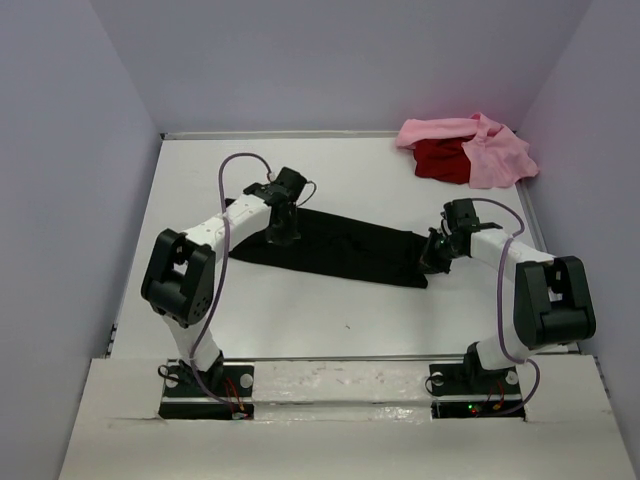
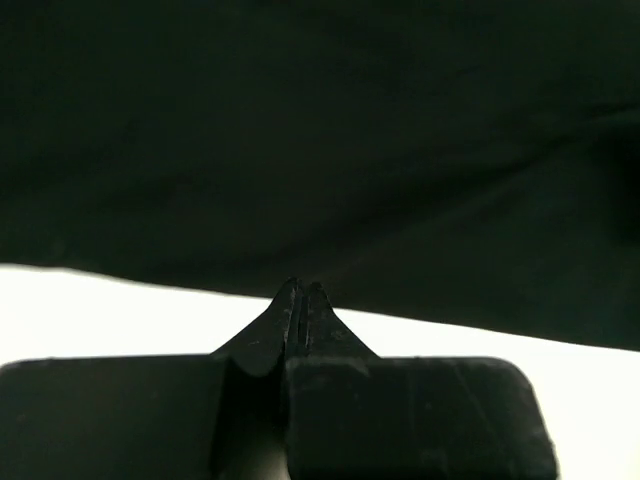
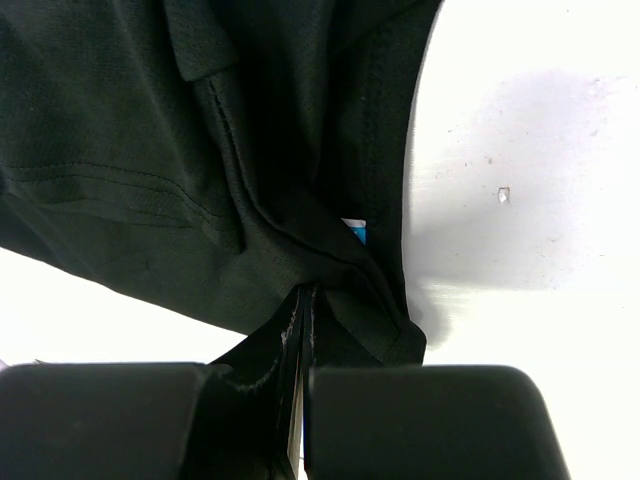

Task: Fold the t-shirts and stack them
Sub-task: Fold the tshirt

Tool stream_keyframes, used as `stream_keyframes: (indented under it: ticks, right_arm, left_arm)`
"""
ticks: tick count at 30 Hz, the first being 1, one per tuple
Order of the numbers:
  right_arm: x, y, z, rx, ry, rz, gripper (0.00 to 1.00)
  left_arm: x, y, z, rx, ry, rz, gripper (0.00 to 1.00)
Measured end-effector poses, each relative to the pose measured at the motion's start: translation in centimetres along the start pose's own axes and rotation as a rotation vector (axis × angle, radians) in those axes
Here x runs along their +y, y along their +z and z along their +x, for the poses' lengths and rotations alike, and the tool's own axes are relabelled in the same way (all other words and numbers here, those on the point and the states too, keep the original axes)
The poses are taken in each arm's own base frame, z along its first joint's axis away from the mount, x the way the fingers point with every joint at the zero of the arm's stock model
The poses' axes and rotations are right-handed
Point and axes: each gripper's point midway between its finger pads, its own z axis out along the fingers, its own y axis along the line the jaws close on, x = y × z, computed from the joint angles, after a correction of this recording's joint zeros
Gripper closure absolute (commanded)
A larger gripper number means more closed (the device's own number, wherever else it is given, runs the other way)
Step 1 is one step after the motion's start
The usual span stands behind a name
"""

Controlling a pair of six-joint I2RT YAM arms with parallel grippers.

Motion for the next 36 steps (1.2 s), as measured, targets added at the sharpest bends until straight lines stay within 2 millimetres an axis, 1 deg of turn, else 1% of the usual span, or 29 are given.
stream_keyframes:
  ticks: [1,2,4,5,6,9,12,14,17,21,24,29,36]
  right_arm:
    - [0.0,0.0,0.0,0.0,-0.002,-0.002,1.0]
    - [0.1,0.0,0.0,0.001,-0.002,-0.003,1.0]
    - [0.1,-0.1,0.1,0.005,-0.001,-0.004,1.0]
    - [0.1,-0.1,0.1,0.006,-0.001,-0.005,1.0]
    - [0.1,-0.1,0.1,0.005,-0.001,-0.005,1.0]
    - [0.2,-0.3,0.1,0.002,-0.003,-0.009,1.0]
    - [0.3,-0.3,0.1,0.003,-0.004,-0.015,1.0]
    - [0.3,-0.3,0.2,0.004,-0.004,-0.016,1.0]
    - [0.3,-0.3,0.2,0.004,-0.004,-0.016,1.0]
    - [0.2,-0.1,0.2,0.012,-0.002,-0.014,1.0]
    - [-0.1,0.4,0.4,0.029,0.003,-0.004,1.0]
    - [-0.6,1.4,0.9,0.067,0.014,0.011,1.0]
    - [-0.2,2.0,0.1,0.072,0.015,0.003,1.0]
  left_arm:
    - [1.6,1.2,1.7,0.053,0.002,-0.057,1.0]
    - [2.9,2.0,3.0,0.095,0.0,-0.1,1.0]
    - [4.5,3.0,4.0,0.14,-0.011,-0.149,1.0]
    - [4.9,3.5,4.0,0.148,-0.019,-0.163,1.0]
    - [5.4,4.0,3.9,0.148,-0.029,-0.176,1.0]
    - [6.5,4.6,3.3,0.144,-0.052,-0.207,1.0]
    - [7.0,5.2,1.8,0.124,-0.072,-0.225,1.0]
    - [7.1,5.5,1.1,0.115,-0.08,-0.231,1.0]
    - [7.5,5.6,-0.6,0.086,-0.101,-0.238,1.0]
    - [8.2,5.4,-1.8,0.06,-0.121,-0.247,1.0]
    - [9.1,5.6,-2.0,0.062,-0.139,-0.258,1.0]
    - [10.3,6.4,-1.9,0.08,-0.16,-0.274,1.0]
    - [10.9,6.8,-1.5,0.098,-0.165,-0.282,1.0]
